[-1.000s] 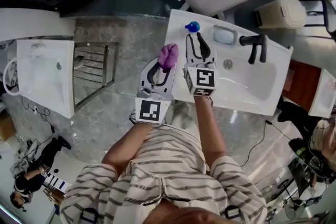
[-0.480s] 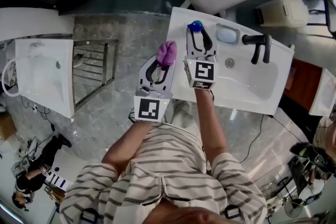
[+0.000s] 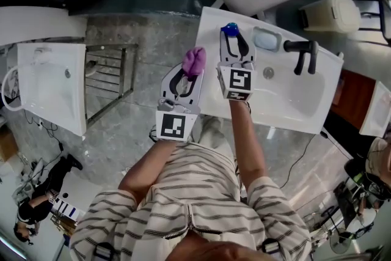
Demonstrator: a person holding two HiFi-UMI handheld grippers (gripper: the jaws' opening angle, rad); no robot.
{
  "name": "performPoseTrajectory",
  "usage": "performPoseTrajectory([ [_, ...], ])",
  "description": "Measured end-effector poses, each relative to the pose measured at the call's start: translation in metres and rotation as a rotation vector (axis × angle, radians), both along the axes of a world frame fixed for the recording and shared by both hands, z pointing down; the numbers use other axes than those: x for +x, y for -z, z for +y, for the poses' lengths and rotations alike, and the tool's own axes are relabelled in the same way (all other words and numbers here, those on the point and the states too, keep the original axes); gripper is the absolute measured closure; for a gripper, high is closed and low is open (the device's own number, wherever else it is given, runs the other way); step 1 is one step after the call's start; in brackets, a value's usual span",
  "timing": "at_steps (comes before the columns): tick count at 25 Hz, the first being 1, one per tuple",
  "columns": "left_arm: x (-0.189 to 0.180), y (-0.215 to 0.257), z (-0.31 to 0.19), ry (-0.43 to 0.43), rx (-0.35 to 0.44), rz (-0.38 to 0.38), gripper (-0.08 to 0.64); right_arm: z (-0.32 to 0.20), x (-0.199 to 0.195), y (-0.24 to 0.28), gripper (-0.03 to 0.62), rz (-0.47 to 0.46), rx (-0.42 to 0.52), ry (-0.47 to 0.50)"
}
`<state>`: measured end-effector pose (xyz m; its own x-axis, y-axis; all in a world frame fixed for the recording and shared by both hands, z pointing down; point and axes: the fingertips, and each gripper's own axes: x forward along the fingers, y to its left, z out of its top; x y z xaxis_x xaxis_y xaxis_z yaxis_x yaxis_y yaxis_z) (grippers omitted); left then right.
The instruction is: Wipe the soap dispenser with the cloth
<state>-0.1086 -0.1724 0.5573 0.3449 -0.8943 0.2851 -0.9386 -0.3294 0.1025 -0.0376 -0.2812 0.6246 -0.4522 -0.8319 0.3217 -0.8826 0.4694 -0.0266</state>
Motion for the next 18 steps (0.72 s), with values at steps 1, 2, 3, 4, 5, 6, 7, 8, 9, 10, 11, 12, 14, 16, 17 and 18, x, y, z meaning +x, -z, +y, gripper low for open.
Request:
performPoseTrajectory([
  [1, 0.000, 0.000, 0.000, 0.001, 0.000, 0.000, 0.453, 0.000, 0.000, 0.000, 0.460, 0.001, -0.001, -0.002],
  [2, 0.000, 0.000, 0.000, 0.001, 0.000, -0.001, 0.453, 0.000, 0.000, 0.000, 0.460, 0.001, -0.003, -0.004],
  [3, 0.000, 0.000, 0.001, 0.000, 0.001, -0.001, 0.453, 0.001, 0.001, 0.000, 0.462, 0.000, -0.007, -0.006],
  [4, 0.001, 0.001, 0.001, -0.003, 0.003, -0.002, 0.453, 0.002, 0.001, 0.000, 0.462, -0.003, -0.014, -0.007],
  [5, 0.002, 0.001, 0.002, -0.006, 0.004, -0.002, 0.453, 0.004, 0.003, 0.000, 0.462, -0.009, -0.023, -0.009],
  [6, 0.002, 0.001, 0.003, -0.009, 0.004, -0.002, 0.453, 0.005, 0.004, 0.000, 0.462, -0.019, -0.034, -0.010],
  [7, 0.003, 0.002, 0.004, -0.010, 0.004, -0.001, 0.453, 0.007, 0.005, 0.001, 0.462, -0.027, -0.041, -0.008],
  [8, 0.002, 0.002, 0.005, -0.009, 0.005, -0.001, 0.453, 0.008, 0.006, 0.002, 0.462, -0.029, -0.045, -0.004],
  [9, 0.002, 0.003, 0.006, -0.007, 0.008, -0.002, 0.453, 0.010, 0.007, 0.004, 0.462, -0.024, -0.045, 0.001],
  [10, 0.002, 0.004, 0.007, -0.004, 0.013, -0.005, 0.453, 0.012, 0.008, 0.006, 0.462, -0.016, -0.044, 0.005],
  [11, 0.003, 0.005, 0.008, -0.004, 0.017, -0.008, 0.453, 0.014, 0.009, 0.008, 0.462, -0.009, -0.045, 0.008],
  [12, 0.004, 0.006, 0.010, -0.004, 0.020, -0.010, 0.453, 0.016, 0.010, 0.010, 0.462, -0.007, -0.048, 0.009],
  [14, 0.006, 0.008, 0.014, -0.007, 0.025, -0.009, 0.453, 0.020, 0.013, 0.015, 0.462, -0.011, -0.052, 0.011],
  [16, 0.008, 0.011, 0.018, -0.010, 0.033, -0.011, 0.453, 0.025, 0.015, 0.025, 0.462, -0.018, -0.048, 0.015],
  [17, 0.008, 0.014, 0.021, -0.012, 0.037, -0.013, 0.453, 0.028, 0.015, 0.030, 0.462, -0.024, -0.046, 0.017],
  [18, 0.009, 0.016, 0.023, -0.014, 0.042, -0.015, 0.452, 0.032, 0.016, 0.036, 0.462, -0.033, -0.046, 0.020],
])
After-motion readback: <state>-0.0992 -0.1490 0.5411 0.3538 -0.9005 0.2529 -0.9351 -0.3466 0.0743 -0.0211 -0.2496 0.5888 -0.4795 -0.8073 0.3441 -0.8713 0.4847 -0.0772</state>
